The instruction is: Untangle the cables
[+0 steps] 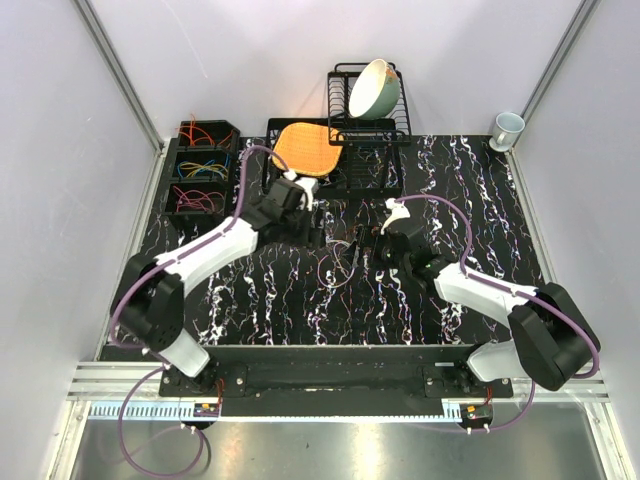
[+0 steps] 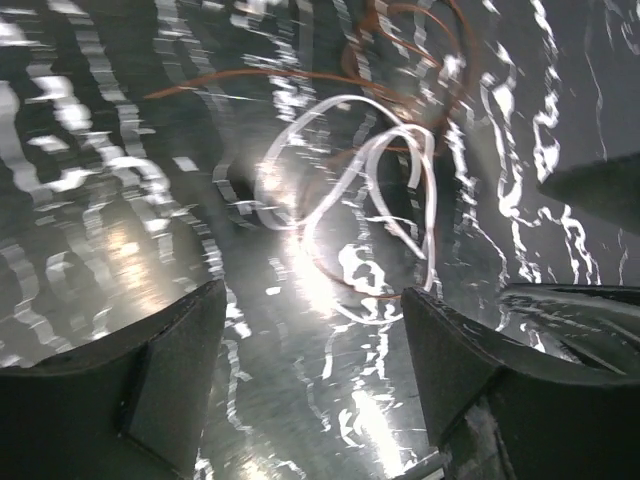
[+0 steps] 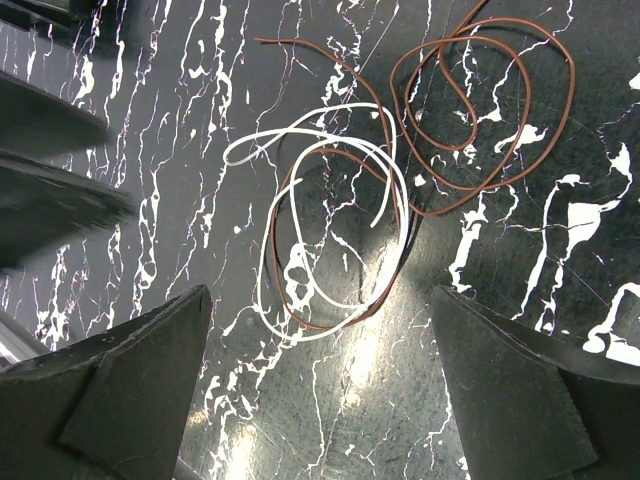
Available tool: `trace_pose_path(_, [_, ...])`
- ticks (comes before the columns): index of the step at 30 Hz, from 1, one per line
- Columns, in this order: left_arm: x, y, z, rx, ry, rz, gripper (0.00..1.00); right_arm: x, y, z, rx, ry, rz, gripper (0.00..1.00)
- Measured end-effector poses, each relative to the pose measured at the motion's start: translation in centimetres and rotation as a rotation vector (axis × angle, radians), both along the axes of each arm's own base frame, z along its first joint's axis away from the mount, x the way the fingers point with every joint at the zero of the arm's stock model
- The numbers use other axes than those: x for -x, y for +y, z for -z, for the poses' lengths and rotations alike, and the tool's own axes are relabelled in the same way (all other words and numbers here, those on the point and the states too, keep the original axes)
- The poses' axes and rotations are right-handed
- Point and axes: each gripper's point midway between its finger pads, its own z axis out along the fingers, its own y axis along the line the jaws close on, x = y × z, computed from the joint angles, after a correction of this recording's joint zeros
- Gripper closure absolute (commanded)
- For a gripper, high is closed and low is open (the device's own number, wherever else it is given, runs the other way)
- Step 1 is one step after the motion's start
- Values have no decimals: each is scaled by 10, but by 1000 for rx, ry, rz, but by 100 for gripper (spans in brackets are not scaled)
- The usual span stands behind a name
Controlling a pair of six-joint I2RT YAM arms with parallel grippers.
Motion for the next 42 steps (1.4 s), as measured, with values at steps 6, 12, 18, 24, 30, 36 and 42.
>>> trace_pose_path(6, [-5,-22,27,-27,43,55,30,0,0,0,0,0,1,4])
trace_pose_path(12, [-16,-43,39,-25,57,92,41,0,0,0,0,0,1,4])
trace_pose_path(18, [-18,-58,47,-20,66,122,69,0,0,0,0,0,1,4])
trace_pose_path(24, [-16,-59,56,-36,88,134,100,0,0,0,0,0,1,4])
trace_pose_path(30, [-20,-59,44,-53,79,139,100,0,0,0,0,0,1,4])
trace_pose_path(36, [-15,-41,-9,-87,39,103,100,0,0,0,0,0,1,4])
trace_pose_path(42, [7,-14,-96,-32,-91,61,94,0,0,0,0,0,1,4])
